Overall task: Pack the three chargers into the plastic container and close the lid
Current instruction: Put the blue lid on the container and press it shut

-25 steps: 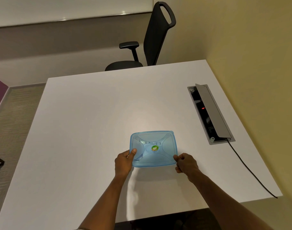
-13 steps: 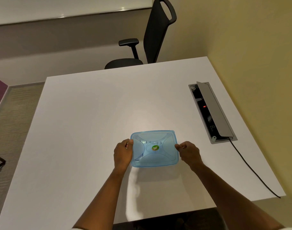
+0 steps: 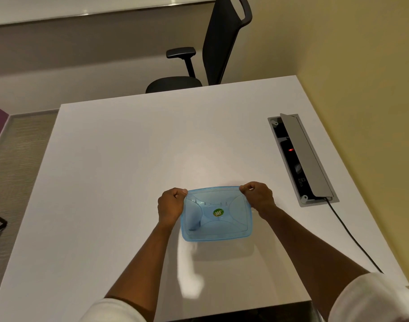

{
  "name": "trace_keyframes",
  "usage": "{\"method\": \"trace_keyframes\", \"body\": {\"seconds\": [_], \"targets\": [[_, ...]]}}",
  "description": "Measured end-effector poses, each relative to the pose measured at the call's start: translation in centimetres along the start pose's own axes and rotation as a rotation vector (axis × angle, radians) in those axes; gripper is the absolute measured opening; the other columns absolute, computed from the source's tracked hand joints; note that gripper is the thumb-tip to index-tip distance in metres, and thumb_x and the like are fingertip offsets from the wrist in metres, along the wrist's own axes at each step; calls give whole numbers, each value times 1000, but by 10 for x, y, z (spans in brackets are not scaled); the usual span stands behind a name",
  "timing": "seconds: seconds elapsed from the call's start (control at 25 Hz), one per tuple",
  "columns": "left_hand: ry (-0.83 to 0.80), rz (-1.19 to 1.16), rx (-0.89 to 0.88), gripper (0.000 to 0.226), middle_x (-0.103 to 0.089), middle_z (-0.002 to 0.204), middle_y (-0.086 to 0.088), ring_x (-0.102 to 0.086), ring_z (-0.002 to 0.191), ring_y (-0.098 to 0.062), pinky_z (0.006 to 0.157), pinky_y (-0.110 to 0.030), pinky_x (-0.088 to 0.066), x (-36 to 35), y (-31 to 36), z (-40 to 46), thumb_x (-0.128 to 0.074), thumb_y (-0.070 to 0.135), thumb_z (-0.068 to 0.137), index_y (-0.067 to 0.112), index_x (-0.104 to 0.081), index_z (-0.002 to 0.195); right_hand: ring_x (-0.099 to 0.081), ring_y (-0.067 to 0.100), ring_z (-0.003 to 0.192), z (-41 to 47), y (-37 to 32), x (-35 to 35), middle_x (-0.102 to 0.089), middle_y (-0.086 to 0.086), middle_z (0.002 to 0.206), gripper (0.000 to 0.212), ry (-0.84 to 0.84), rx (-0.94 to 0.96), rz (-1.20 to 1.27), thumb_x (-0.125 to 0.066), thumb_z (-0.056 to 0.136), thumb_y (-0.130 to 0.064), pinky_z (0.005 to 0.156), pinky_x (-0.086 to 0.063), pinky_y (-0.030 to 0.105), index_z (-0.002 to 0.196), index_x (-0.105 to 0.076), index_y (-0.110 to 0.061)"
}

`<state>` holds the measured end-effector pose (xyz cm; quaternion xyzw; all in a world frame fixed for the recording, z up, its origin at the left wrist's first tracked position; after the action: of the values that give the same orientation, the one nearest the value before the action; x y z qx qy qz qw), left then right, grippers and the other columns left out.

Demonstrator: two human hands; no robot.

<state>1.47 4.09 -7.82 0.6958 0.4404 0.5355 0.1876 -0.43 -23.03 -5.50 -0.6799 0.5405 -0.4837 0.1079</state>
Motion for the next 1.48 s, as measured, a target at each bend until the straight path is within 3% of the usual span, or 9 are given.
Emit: {"method": "trace_keyframes", "body": {"seconds": [0.16,0.4,0.48,0.68,0.88,1.08,1.32,1.4,1.48], "targets": [[5,-31,-36,21,-76,101,-1,-63,88,-14,78,-25,-43,-1,-1,-2,-57,24,94,16,-76,91,-67,31,93,7,2,-1,-73,12,91,18,1,-32,16,-71,85,-29,84,-57,48,82,-70,-11],[-11,-77,-30,19,-73,87,4,-62,81,-12,66,-16,-41,0,-1,-3,-61,29,94,23,-72,79,-68,31,92,8,4,1,-73,12,90,18,-31,-82,89,-73,84,-27,84,-58,48,75,-65,-14],[-9,-78,-13,22,-72,86,1,-61,78,-15,66,-22,-44,1,-3,-6,-60,29,94,21,-71,76,-69,32,88,5,6,3,-73,15,91,20,-41,-61,96,-72,85,-29,81,-59,48,78,-64,-12],[-82,-157,73,16,-71,89,-8,-66,83,-29,79,-47,-59,7,-18,-21,-64,26,91,14,-74,94,-70,33,81,-11,22,6,-72,21,95,27,-107,-96,131,-68,88,-32,74,-62,46,83,-59,-7],[-146,-152,120,25,-66,78,-9,-61,65,-26,70,-45,-58,10,-26,-33,-72,29,87,5,-69,93,-72,36,87,-23,36,6,-73,21,95,24,-131,-122,135,-72,86,-20,77,-61,50,90,-60,1],[-117,-132,95,27,-68,83,-18,-63,69,-28,75,-50,-59,9,-25,-34,-72,26,86,0,-66,89,-69,32,79,-24,33,4,-73,19,92,20,-41,-99,86,-74,83,-19,76,-61,47,86,-63,-2],[-101,-213,159,25,-67,71,-2,-64,66,-22,65,-38,-61,10,-31,-45,-74,29,84,5,-70,87,-72,34,83,-35,40,9,-73,19,92,29,-124,-111,160,-75,83,-23,80,-61,48,94,-63,2],[-175,-245,190,24,-70,76,-3,-67,70,-22,55,-27,-56,12,-38,-54,-76,30,83,9,-69,92,-67,30,75,-43,50,11,-70,19,89,32,-229,-180,171,-75,83,-22,77,-60,46,98,-60,2],[-243,-282,228,28,-73,86,-10,-72,76,-26,59,-28,-59,12,-46,-63,-79,28,80,9,-66,96,-64,27,68,-51,61,10,-69,19,85,33,-292,-226,153,-76,83,-18,74,-60,44,100,-59,4]]}}
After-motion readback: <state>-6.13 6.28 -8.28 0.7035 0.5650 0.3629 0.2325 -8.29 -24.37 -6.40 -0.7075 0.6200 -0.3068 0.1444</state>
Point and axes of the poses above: each hand's wrist, its own z-axis towards the middle knuckle, its own x-axis out of the back of the hand, y = z × x, the point moved 2 cm from there along z, towards the middle knuckle
